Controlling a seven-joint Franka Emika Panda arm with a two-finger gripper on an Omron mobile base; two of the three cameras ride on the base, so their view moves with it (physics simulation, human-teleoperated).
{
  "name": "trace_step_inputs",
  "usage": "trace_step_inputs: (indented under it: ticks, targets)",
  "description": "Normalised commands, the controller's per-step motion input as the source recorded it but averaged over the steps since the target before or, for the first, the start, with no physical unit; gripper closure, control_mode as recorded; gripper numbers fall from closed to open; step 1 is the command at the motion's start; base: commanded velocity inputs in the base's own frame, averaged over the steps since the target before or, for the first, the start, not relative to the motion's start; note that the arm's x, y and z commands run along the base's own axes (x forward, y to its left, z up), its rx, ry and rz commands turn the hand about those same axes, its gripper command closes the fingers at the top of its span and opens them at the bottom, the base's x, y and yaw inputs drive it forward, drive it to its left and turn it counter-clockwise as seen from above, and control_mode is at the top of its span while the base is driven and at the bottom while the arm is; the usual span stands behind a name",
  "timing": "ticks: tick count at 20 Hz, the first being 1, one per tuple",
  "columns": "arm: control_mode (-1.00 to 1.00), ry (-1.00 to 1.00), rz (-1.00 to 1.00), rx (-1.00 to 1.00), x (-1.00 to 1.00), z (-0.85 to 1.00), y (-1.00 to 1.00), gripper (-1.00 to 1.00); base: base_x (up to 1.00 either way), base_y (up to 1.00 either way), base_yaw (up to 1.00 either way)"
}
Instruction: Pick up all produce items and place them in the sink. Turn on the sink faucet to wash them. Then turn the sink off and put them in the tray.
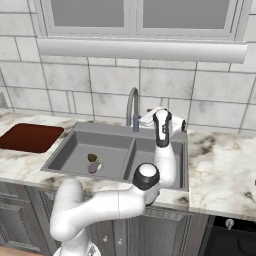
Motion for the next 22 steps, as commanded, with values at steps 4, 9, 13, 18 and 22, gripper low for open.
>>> trace_step_inputs:
  ticks: [4, 9, 13, 18, 22]
  targets:
    - [-1.00, 0.00, -0.13, -0.02, 0.00, 0.00, 0.31, -1.00, 0.00, 0.00, 0.00]
    - [-1.00, 0.00, -0.09, -0.02, 0.00, -0.01, 0.31, 1.00, 0.00, 0.00, 0.00]
    - [-1.00, 0.00, -0.01, 0.00, 0.02, 0.00, 0.09, 1.00, 0.00, 0.00, 0.00]
    - [-1.00, 0.00, 0.04, 0.00, 0.11, 0.00, -0.07, 1.00, 0.00, 0.00, 0.00]
    - [-1.00, 0.00, 0.02, 0.00, 0.03, 0.00, -0.11, 1.00, 0.00, 0.00, 0.00]
